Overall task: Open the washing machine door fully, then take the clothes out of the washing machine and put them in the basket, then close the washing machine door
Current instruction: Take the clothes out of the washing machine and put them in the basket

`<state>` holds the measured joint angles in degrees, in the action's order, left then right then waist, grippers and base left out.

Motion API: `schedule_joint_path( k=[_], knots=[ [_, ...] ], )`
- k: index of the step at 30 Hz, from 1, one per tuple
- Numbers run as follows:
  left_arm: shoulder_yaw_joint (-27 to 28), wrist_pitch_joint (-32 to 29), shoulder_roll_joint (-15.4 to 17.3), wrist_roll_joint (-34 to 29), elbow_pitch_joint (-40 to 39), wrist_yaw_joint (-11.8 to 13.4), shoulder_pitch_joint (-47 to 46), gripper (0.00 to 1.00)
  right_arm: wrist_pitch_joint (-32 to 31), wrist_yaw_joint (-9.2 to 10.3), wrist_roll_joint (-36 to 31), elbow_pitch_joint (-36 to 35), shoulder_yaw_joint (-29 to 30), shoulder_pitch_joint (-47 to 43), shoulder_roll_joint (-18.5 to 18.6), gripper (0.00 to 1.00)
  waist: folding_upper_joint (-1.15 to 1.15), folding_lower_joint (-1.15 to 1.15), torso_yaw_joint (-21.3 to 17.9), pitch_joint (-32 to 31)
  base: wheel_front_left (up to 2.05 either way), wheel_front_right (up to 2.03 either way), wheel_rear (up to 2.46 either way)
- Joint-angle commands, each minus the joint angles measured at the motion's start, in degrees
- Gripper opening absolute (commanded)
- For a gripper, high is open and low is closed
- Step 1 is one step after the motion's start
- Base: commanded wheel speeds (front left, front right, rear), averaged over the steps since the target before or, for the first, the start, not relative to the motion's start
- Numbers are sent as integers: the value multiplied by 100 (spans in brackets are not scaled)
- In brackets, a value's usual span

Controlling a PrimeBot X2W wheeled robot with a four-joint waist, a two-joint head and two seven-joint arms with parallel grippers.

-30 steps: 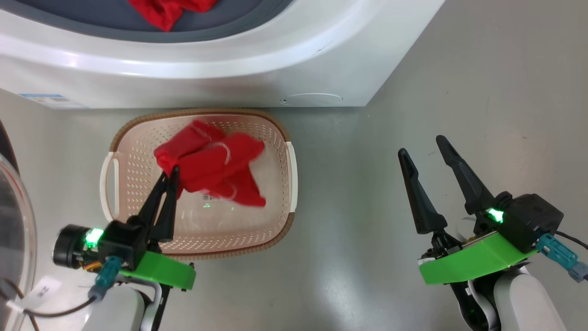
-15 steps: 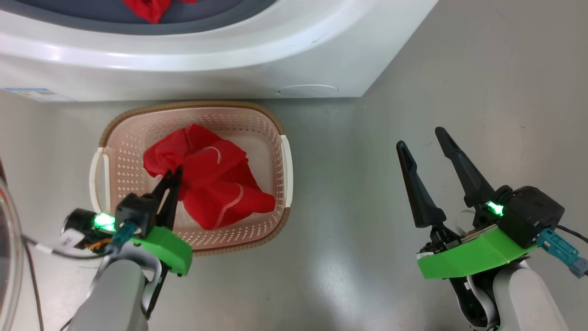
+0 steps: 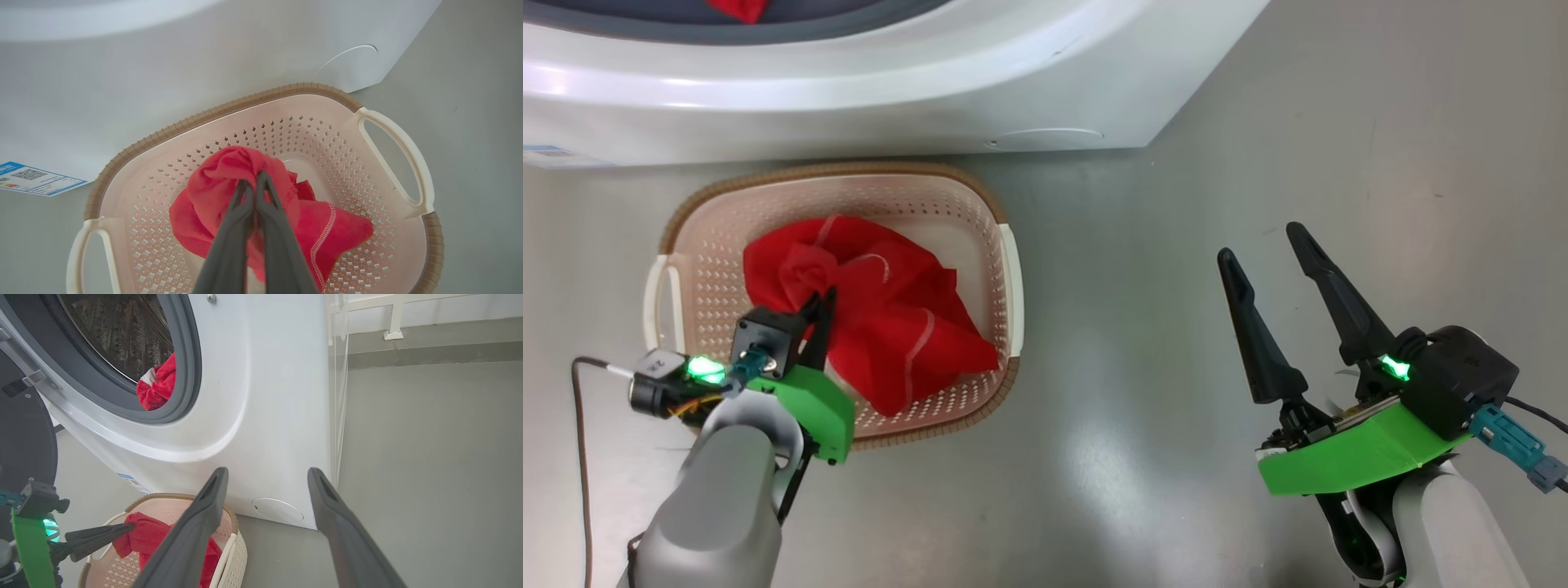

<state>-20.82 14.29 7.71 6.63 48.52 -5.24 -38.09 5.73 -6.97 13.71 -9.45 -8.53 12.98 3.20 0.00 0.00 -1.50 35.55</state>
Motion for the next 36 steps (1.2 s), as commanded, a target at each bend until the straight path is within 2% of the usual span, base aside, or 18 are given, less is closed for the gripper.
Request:
schedule_joint_path(
  k=[1,20,21,23,24,28,29,30,36],
  knots=[
    [151,71,155,-22,29,19,-50,0,34,-52,-25,-162,-156,14,-33,100,0,0,-57,72,0,0,0],
    [278,71,-8,46,1041,163,-555,0,-103,-52,-161,-383,-117,-16,-33,100,0,0,-172,420,0,0,0],
    [279,71,-14,46,1057,167,-566,5,-105,-52,-164,-385,-113,-13,-33,100,0,0,-167,426,0,0,0],
    [283,71,-21,48,1077,177,-575,38,-108,-52,-162,-385,-114,-7,-33,100,0,0,-160,433,0,0,0],
    [287,71,-24,50,1080,182,-576,46,-108,-52,-160,-385,-116,-3,-33,100,0,0,-158,436,0,0,0],
    [308,71,-33,63,1086,202,-553,92,-102,-52,-159,-377,-118,15,-33,100,0,0,-152,432,0,0,0],
    [314,71,-35,68,1088,206,-545,93,-103,-52,-158,-376,-120,20,-33,100,0,0,-153,430,0,0,0],
    [319,71,-36,71,1090,209,-536,100,-104,-52,-158,-373,-121,25,-33,100,0,0,-155,428,0,0,0],
    [356,71,-53,99,1095,225,-506,100,-98,-52,-151,-361,-122,36,-33,100,0,0,-155,419,0,0,0]
  ],
)
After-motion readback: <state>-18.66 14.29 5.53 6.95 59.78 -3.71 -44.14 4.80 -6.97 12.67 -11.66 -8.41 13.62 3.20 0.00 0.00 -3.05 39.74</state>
